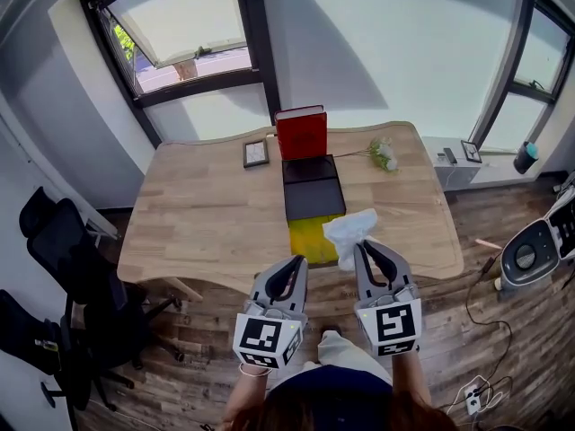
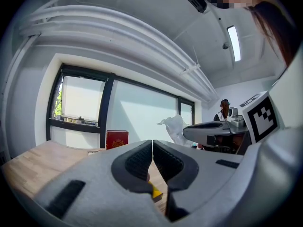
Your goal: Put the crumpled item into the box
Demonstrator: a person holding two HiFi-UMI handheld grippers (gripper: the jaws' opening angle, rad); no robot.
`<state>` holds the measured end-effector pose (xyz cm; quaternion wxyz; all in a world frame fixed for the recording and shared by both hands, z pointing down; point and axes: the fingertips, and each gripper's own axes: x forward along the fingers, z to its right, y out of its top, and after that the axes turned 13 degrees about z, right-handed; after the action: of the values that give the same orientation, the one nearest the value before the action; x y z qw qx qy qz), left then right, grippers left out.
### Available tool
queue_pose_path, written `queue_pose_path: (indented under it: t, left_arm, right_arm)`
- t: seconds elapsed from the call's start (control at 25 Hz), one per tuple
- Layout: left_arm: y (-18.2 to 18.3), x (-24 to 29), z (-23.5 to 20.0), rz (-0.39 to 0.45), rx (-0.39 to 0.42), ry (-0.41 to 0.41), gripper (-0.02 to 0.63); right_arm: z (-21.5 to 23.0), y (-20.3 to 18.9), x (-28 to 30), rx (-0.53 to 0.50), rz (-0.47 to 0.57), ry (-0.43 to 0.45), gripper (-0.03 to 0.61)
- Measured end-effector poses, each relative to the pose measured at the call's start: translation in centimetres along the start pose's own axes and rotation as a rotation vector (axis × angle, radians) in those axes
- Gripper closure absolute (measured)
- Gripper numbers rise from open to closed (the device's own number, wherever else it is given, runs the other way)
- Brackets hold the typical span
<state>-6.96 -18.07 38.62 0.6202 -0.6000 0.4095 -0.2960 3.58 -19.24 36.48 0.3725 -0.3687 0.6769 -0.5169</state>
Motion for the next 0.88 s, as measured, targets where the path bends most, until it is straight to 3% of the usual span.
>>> queue_pose_path:
  t: [0.88]
  left_arm:
    - [-1.4, 5.1, -1.6, -0.019, 0.009, 0.059, 0.584]
  right_arm:
    - [1.8, -5.0, 5.5, -0.047, -0.068, 0.145, 0.546]
